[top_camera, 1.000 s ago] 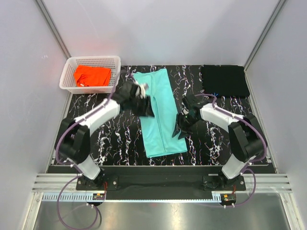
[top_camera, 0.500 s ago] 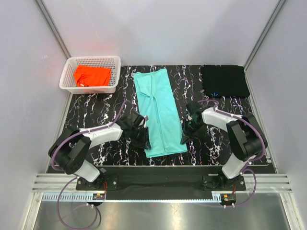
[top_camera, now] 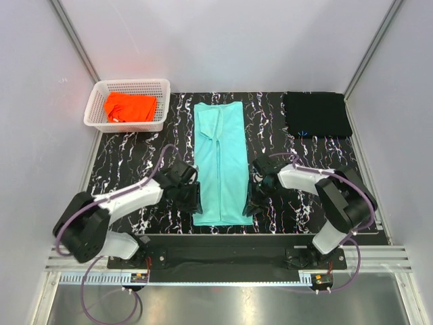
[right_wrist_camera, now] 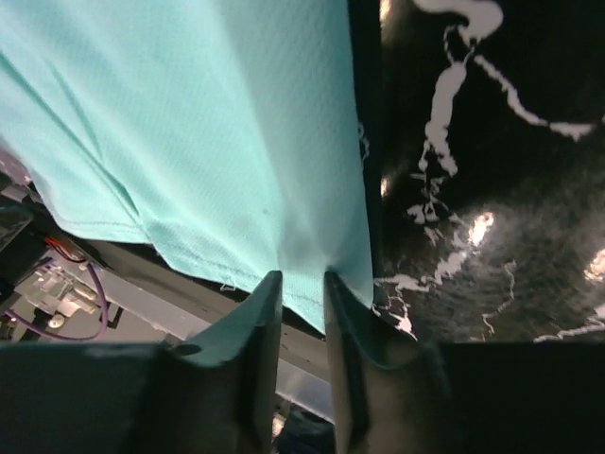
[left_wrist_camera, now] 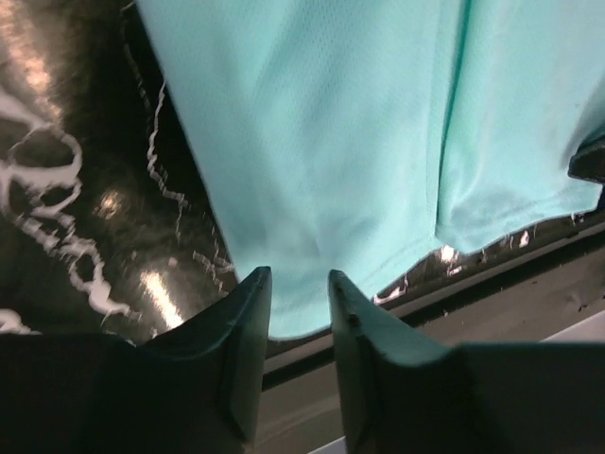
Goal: Fold and stack the t-shirts
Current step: Fold the tshirt
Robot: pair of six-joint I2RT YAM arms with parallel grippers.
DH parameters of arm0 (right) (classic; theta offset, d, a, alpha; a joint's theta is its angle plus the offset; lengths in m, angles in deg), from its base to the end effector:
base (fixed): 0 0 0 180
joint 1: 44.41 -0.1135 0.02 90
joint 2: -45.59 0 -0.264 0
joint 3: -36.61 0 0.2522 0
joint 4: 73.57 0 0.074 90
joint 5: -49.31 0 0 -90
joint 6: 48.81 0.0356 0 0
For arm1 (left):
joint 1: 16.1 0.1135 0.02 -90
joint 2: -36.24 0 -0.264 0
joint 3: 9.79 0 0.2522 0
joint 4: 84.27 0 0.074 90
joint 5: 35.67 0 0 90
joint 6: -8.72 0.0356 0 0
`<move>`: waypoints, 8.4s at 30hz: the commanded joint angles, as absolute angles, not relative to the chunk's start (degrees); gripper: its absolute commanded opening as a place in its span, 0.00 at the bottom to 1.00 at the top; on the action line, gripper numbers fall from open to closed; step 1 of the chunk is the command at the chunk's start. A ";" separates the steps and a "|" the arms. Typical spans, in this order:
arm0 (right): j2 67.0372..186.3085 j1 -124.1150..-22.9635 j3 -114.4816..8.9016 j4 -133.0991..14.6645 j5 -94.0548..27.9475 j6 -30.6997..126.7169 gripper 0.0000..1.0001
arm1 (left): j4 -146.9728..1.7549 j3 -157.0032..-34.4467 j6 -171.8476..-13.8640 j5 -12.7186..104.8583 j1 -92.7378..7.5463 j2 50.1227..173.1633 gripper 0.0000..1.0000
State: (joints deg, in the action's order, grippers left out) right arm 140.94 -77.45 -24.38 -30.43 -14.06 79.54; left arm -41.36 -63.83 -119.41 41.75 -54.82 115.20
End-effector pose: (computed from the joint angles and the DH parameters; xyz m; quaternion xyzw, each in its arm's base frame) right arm 0.2224 0.1637 0.1307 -0.0198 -0.9675 -0.2477 0.0475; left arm 0.1818 -0.1557 0.1656 0.0261 0.9753 -0.2030 0.0829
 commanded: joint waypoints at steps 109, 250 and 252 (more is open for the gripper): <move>194.65 -55.05 -113.20 -11.38 2.90 77.05 0.05 | -45.54 -129.20 -121.18 21.19 -23.30 165.78 0.03; 156.42 -54.78 -54.40 -24.13 -4.04 67.56 0.34 | -43.08 -85.78 -104.39 28.93 -32.62 123.24 0.47; 158.09 -55.92 -56.42 -23.95 -4.13 68.17 0.32 | -44.13 -86.74 -104.39 29.37 -32.10 125.70 0.40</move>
State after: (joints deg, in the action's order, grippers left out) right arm 157.23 -54.37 -53.99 -25.57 -2.24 69.40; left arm -42.93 -87.65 -105.90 26.78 -33.07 121.56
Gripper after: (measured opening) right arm 0.334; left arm 0.424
